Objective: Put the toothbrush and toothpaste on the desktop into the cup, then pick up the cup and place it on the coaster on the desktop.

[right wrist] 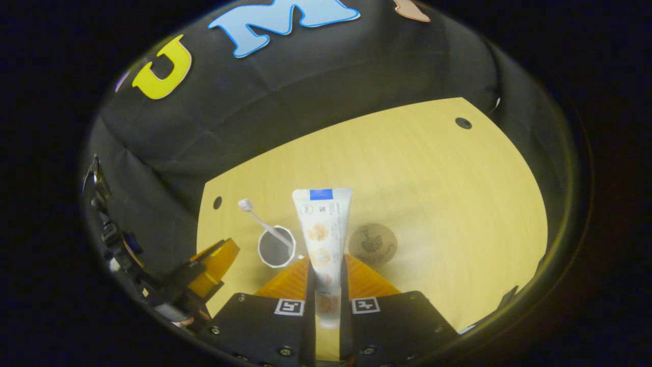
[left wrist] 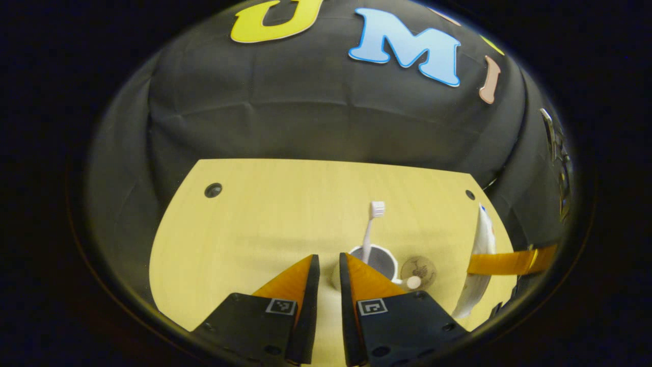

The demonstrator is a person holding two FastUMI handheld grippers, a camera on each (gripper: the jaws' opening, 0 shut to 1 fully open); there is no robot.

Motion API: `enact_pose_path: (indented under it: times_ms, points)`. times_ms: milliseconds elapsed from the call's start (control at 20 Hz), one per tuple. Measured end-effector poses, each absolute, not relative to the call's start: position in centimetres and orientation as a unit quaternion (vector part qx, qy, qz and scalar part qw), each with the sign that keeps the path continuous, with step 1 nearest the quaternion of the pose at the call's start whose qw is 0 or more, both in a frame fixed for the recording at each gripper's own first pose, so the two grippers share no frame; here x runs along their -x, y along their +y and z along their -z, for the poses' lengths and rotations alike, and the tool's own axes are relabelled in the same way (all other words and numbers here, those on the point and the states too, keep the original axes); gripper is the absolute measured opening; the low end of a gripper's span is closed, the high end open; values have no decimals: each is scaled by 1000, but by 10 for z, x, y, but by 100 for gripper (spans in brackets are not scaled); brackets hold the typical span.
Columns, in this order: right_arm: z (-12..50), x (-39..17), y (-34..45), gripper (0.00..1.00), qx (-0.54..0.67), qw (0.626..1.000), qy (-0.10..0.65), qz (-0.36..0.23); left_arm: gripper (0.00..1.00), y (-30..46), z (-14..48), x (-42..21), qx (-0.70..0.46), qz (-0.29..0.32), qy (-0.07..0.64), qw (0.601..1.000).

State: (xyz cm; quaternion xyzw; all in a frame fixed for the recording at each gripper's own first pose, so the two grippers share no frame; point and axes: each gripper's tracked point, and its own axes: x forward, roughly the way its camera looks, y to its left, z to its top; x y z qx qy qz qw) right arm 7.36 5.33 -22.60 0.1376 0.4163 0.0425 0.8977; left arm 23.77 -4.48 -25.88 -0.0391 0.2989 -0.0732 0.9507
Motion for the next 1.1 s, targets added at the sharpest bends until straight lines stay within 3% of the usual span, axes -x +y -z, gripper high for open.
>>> enact_pose_path:
  times_ms: [600, 1100]
  points:
    - [225, -76, 53, 19, -165, 915, 366, -32, 30, 85, 264, -200, 58, -7, 307, 950]
    - [218, -75, 50, 19, -173, 942, 288, -22, 30, 133, 280, -180, 69, -48, 323, 943]
